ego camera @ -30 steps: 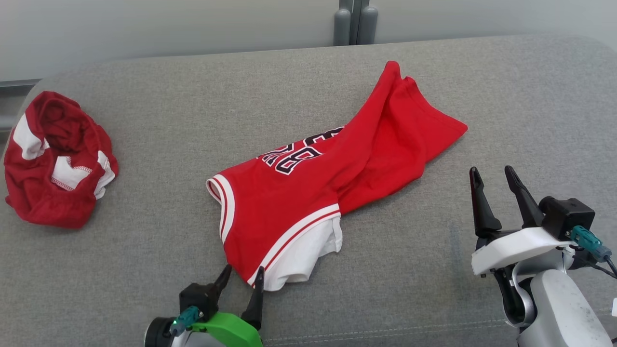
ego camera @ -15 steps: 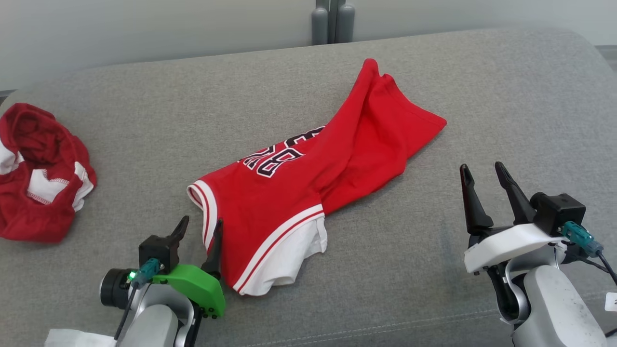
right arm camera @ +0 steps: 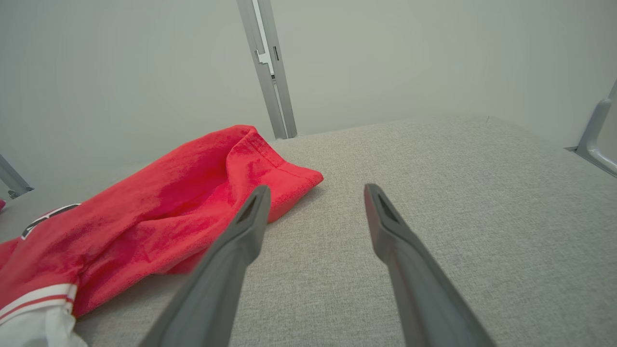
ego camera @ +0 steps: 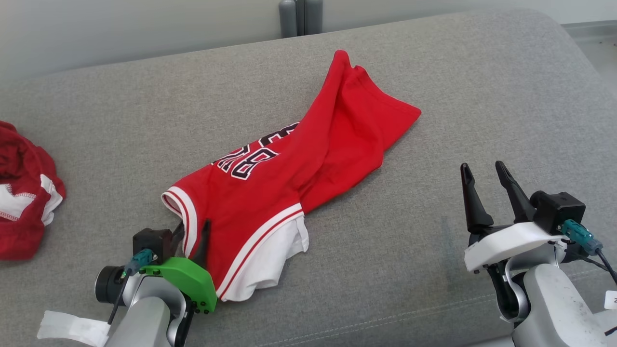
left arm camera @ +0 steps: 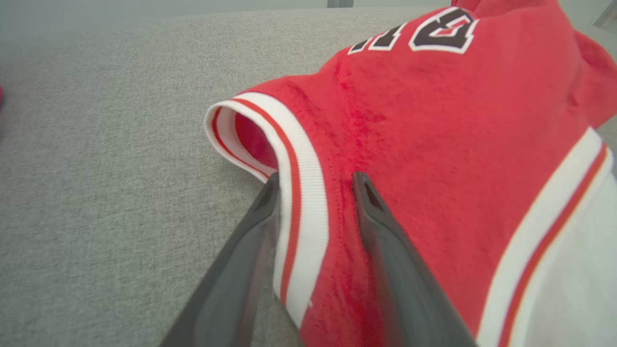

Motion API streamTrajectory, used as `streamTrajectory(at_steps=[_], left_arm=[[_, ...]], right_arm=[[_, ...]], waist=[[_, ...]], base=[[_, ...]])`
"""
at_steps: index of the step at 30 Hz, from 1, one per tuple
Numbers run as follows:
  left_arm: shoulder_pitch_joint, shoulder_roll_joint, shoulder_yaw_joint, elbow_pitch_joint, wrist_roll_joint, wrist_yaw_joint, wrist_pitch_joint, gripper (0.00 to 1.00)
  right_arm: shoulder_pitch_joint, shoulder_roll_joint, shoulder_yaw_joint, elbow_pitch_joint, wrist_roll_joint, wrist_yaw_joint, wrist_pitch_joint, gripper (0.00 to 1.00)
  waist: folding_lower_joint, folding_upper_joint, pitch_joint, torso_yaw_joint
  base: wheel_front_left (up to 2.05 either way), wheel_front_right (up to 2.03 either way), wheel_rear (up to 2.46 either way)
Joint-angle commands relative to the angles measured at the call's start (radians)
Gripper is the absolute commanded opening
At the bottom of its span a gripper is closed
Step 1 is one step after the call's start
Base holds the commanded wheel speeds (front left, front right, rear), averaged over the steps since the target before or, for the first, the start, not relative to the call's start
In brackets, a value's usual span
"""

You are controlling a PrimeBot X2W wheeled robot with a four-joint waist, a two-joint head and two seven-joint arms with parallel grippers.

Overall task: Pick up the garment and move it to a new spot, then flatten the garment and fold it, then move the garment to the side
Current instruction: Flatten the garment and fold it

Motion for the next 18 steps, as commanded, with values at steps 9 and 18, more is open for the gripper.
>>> streamTrajectory(at_steps=[9,18], left_arm=[[-0.102,0.067,-0.005,-0.007,0.034,-0.019,-0.009,0.00],[-0.196,0.194,0.010,-0.061,0.047,-0.024,0.028,0.00]], right_arm=[[-0.006,0.000,0.004,0.009,-0.002,-0.001,-0.010,1.00],[-0.011,0.016,0.019,0.024,0.009,-0.001,-0.019,1.00]], waist=[[0.0000,0.0000,-0.023,0.035],[0.0000,0.0000,-0.026,0.028]], base=[[0.00,0.00,0.00],[0.00,0.00,0.00]])
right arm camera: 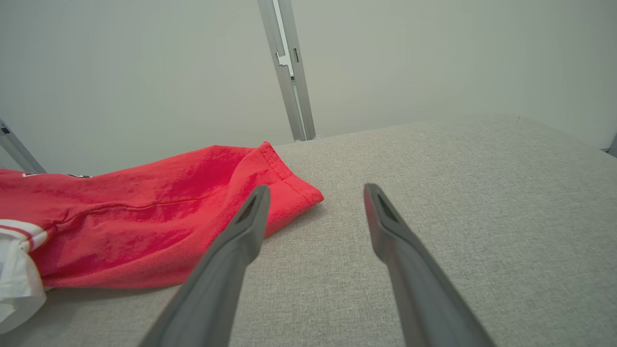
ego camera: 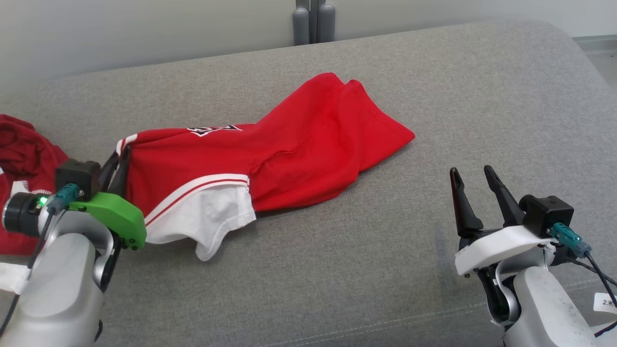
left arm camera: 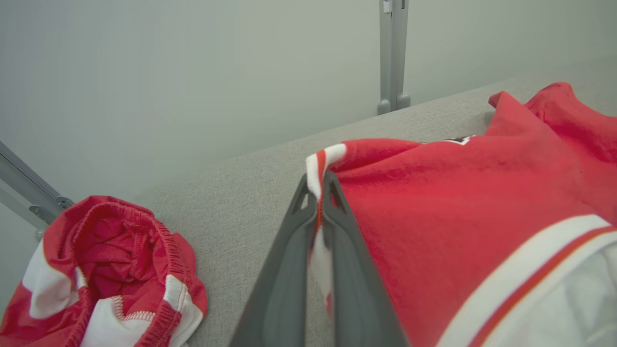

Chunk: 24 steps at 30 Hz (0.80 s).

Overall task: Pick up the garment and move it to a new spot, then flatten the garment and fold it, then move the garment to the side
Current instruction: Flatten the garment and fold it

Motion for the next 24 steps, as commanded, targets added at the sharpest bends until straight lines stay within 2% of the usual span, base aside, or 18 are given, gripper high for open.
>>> streamTrajectory(at_steps=[1,5,9,11,12,19,24], left_arm=[[-0.019,0.019,0.006,-0.005,-0.009,-0.004,0.006,0.00],[-0.003,0.041,0.005,0.017,-0.030,-0.010,0.032,0.00],[0.018,0.025,0.002,0.059,-0.049,-0.015,0.012,0.02],[0.020,0.019,-0.004,0.074,-0.043,-0.010,0.000,0.47],[0.021,0.014,-0.003,0.079,-0.043,-0.003,-0.006,1.00],[0.060,-0.014,0.026,0.045,-0.049,0.044,-0.034,1.00],[0.153,-0.045,0.060,-0.102,-0.026,0.093,-0.036,1.00]], right_arm=[[-0.011,0.000,0.001,0.003,0.004,-0.001,-0.007,1.00],[-0.015,0.001,0.002,0.012,0.010,-0.001,-0.012,1.00],[-0.019,-0.002,0.000,0.020,0.012,-0.001,-0.015,1.00],[-0.018,-0.003,-0.003,0.024,0.011,-0.001,-0.016,1.00],[-0.018,-0.004,-0.005,0.025,0.010,-0.001,-0.017,1.00],[-0.012,-0.005,-0.012,0.026,0.004,-0.001,-0.020,1.00],[-0.002,-0.003,-0.016,0.023,0.004,-0.001,-0.021,1.00]], waist=[[0.0000,0.0000,0.003,-0.008],[0.0000,0.0000,0.010,-0.024],[0.0000,0.0000,0.014,-0.029],[0.0000,0.0000,0.012,-0.027],[0.0000,0.0000,0.011,-0.024],[0.0000,0.0000,0.004,0.010],[0.0000,0.0000,0.009,0.035]], base=[[0.00,0.00,0.00],[0.00,0.00,0.00],[0.00,0.00,0.00],[0.00,0.00,0.00],[0.00,0.00,0.00],[0.00,0.00,0.00],[0.00,0.00,0.00]])
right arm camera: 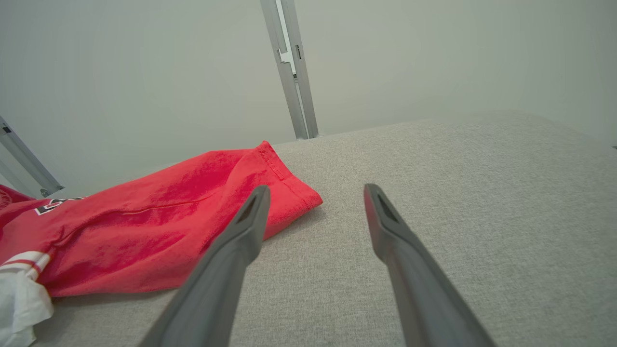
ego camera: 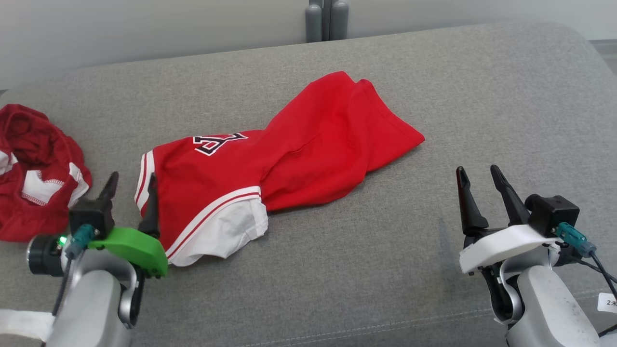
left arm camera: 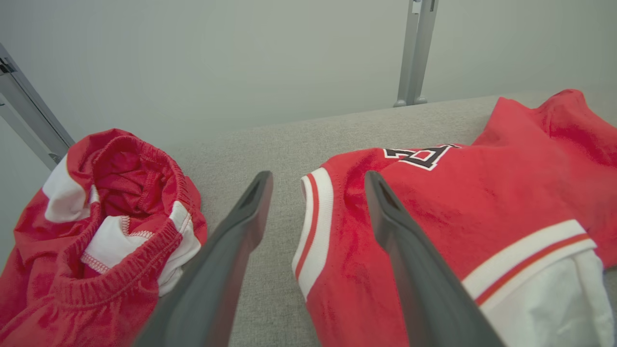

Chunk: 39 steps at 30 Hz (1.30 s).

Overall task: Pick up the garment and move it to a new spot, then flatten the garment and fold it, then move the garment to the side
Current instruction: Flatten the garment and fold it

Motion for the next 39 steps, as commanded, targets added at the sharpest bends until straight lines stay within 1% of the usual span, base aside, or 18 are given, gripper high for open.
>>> streamTrajectory(at_steps=[1,4,6,10,13,17,28,33,34,35,36,37,39], left_arm=[[0.050,-0.016,0.006,-0.048,0.015,0.013,-0.004,1.00],[0.122,-0.046,-0.002,-0.135,0.031,0.017,-0.004,1.00],[0.143,-0.051,-0.006,-0.154,0.038,0.021,-0.004,1.00],[0.217,-0.082,-0.019,-0.198,0.046,0.021,-0.005,1.00],[0.250,-0.090,-0.029,-0.174,0.043,0.013,-0.005,1.00],[0.283,-0.096,-0.028,-0.138,0.034,0.018,-0.005,1.00],[0.235,-0.112,-0.008,0.000,0.018,0.002,-0.005,1.00],[0.208,-0.129,0.007,0.037,0.013,-0.015,-0.005,1.00],[0.204,-0.132,0.012,0.042,0.011,-0.018,-0.005,0.92],[0.200,-0.135,0.015,0.045,0.011,-0.021,-0.005,0.40],[0.198,-0.136,0.018,0.046,0.014,-0.024,-0.005,0.09],[0.194,-0.138,0.022,0.043,0.018,-0.026,-0.005,0.00],[0.196,-0.139,0.029,0.034,0.025,-0.030,-0.005,0.00]], right_arm=[[0.010,0.000,-0.003,-0.001,-0.004,-0.001,-0.007,1.00],[0.012,0.001,-0.004,-0.001,-0.003,-0.001,-0.007,1.00],[0.011,0.001,-0.003,0.000,-0.004,-0.001,-0.007,1.00],[0.010,0.002,-0.003,0.002,-0.005,-0.001,-0.007,1.00],[0.006,0.002,0.003,0.008,-0.003,-0.001,-0.008,1.00],[0.006,-0.002,0.006,0.008,0.001,-0.001,-0.008,1.00],[-0.007,-0.011,0.021,0.007,0.004,-0.001,-0.006,1.00],[-0.006,-0.019,0.025,0.009,0.006,-0.001,-0.002,1.00],[-0.006,-0.020,0.025,0.009,0.006,-0.001,-0.002,1.00],[-0.005,-0.020,0.025,0.009,0.006,-0.001,-0.001,1.00],[-0.004,-0.021,0.025,0.010,0.007,-0.001,-0.001,1.00],[-0.002,-0.021,0.025,0.009,0.007,-0.001,-0.001,1.00],[0.003,-0.022,0.019,0.009,0.007,-0.001,-0.001,1.00]], waist=[[0.0000,0.0000,0.004,0.014],[0.0000,0.0000,0.006,0.025],[0.0000,0.0000,0.006,0.028],[0.0000,0.0000,0.001,0.038],[0.0000,0.0000,-0.003,0.041],[0.0000,0.0000,-0.004,0.040],[0.0000,0.0000,0.007,0.026],[0.0000,0.0000,0.004,0.012],[0.0000,0.0000,0.004,0.010],[0.0000,0.0000,0.004,0.009],[0.0000,0.0000,0.003,0.008],[0.0000,0.0000,0.002,0.008],[0.0000,0.0000,0.000,0.011]], base=[[0.00,0.00,0.00],[0.00,0.00,0.00],[0.00,0.00,0.00],[0.00,0.00,0.00],[0.00,0.00,0.00],[0.00,0.00,0.00],[0.00,0.00,0.00],[0.00,0.00,0.00],[0.00,0.00,0.00],[0.00,0.00,0.00],[0.00,0.00,0.00],[0.00,0.00,0.00],[0.00,0.00,0.00]])
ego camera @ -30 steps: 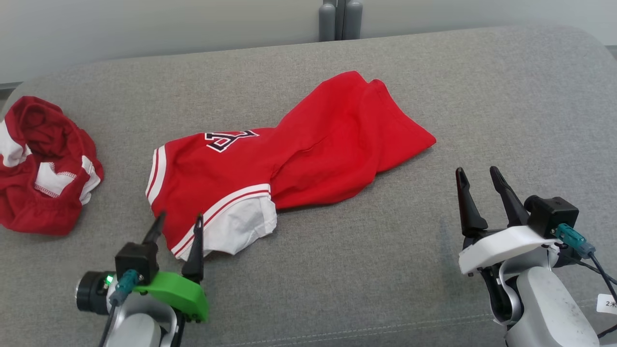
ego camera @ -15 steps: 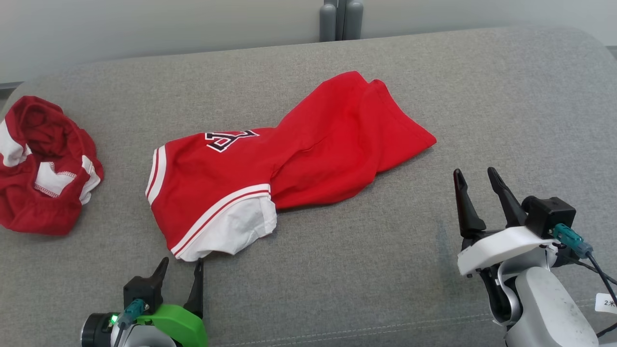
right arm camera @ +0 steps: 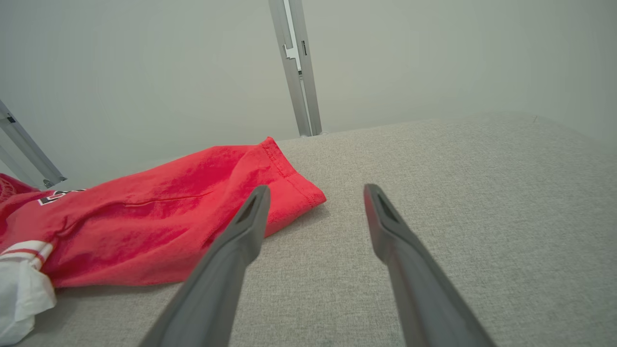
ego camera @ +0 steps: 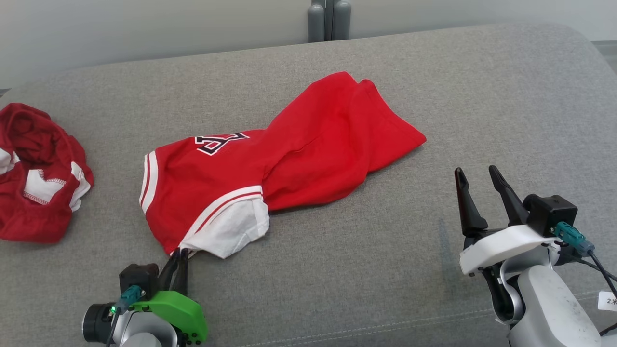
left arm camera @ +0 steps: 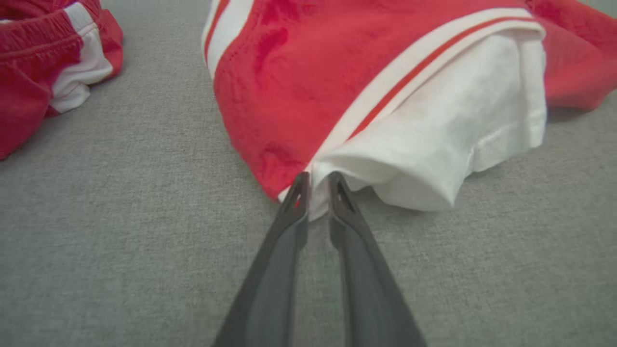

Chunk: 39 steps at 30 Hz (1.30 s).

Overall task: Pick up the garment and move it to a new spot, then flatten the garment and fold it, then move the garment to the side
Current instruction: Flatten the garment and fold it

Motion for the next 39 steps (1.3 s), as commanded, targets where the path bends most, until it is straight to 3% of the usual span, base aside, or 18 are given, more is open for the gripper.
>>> streamTrajectory(at_steps=[1,9,19,25,27,28,29,33,39], left_arm=[[-0.007,0.000,0.010,-0.012,0.010,-0.005,-0.004,0.00],[0.045,0.007,0.034,-0.117,0.037,0.001,-0.004,0.00],[0.146,0.075,0.020,-0.346,0.044,0.003,0.077,0.00],[0.188,0.079,0.002,-0.352,0.036,-0.002,0.129,0.00],[0.188,0.065,0.002,-0.331,0.017,-0.008,0.122,0.23],[0.185,0.068,-0.002,-0.316,0.022,-0.007,0.120,0.88],[0.181,0.062,0.000,-0.306,0.013,-0.009,0.114,1.00],[0.173,0.051,0.011,-0.289,-0.009,-0.009,0.081,1.00],[0.200,0.057,0.045,-0.358,-0.001,0.028,0.026,1.00]], right_arm=[[0.010,-0.004,-0.007,0.001,0.003,-0.001,0.001,1.00],[0.025,0.008,-0.020,0.003,0.003,-0.001,-0.001,1.00],[0.035,0.024,-0.023,0.012,0.009,-0.001,-0.004,1.00],[0.020,0.028,-0.013,0.022,0.010,-0.001,-0.005,1.00],[0.017,0.026,-0.012,0.024,0.010,-0.001,-0.005,1.00],[0.016,0.024,-0.012,0.026,0.010,-0.001,-0.005,1.00],[0.015,0.022,-0.014,0.026,0.011,-0.001,-0.005,1.00],[0.009,0.009,-0.023,0.027,0.014,-0.001,-0.006,1.00],[0.004,-0.003,-0.045,0.020,0.004,-0.001,-0.006,1.00]], waist=[[0.0000,0.0000,-0.003,0.005],[0.0000,0.0000,-0.020,0.050],[0.0000,0.0000,-0.028,0.120],[0.0000,0.0000,-0.024,0.123],[0.0000,0.0000,-0.022,0.121],[0.0000,0.0000,-0.021,0.120],[0.0000,0.0000,-0.020,0.119],[0.0000,0.0000,-0.016,0.125],[0.0000,0.0000,-0.013,0.154]], base=[[0.00,0.00,0.00],[0.00,0.00,0.00],[0.00,0.00,0.00],[0.00,0.00,0.00],[0.00,0.00,0.00],[0.00,0.00,0.00],[0.00,0.00,0.00],[0.00,0.00,0.00],[0.00,0.00,0.00]])
